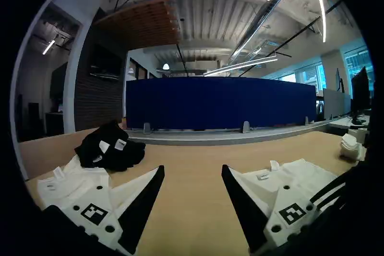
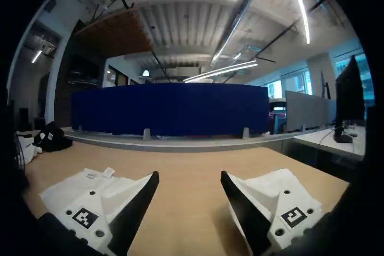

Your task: Fold towel

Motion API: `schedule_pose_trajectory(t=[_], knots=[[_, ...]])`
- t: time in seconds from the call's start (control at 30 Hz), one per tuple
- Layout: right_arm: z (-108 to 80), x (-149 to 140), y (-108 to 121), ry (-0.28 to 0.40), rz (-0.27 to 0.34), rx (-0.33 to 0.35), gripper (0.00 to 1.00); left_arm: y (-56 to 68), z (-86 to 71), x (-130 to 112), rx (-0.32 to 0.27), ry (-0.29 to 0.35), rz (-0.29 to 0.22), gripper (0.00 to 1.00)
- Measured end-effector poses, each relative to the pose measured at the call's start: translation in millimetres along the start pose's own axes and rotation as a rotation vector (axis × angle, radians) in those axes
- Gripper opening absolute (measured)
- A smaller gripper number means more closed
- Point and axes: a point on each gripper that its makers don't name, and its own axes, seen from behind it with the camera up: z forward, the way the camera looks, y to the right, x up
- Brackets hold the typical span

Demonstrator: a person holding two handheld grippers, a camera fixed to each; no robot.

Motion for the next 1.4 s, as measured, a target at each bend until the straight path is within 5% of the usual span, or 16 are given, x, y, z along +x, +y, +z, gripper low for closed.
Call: schedule_pose_trajectory(t=[0.37,1.1,1.4], knots=[[-6.1,22.7,6.7,0.006,0.021,-0.02,1.0,-0.6,2.4,19.2,0.004,-0.004,-0.027,0.88],[-25.2,189.8,2.9,0.017,-0.02,-0.039,1.0,1.1,-0.6,191.7,-0.032,0.006,-0.002,0.88],[-23.5,238.6,4.9,0.036,-0.04,-0.046,1.0,3.2,-2.7,230.7,-0.044,-0.014,0.001,0.88]])
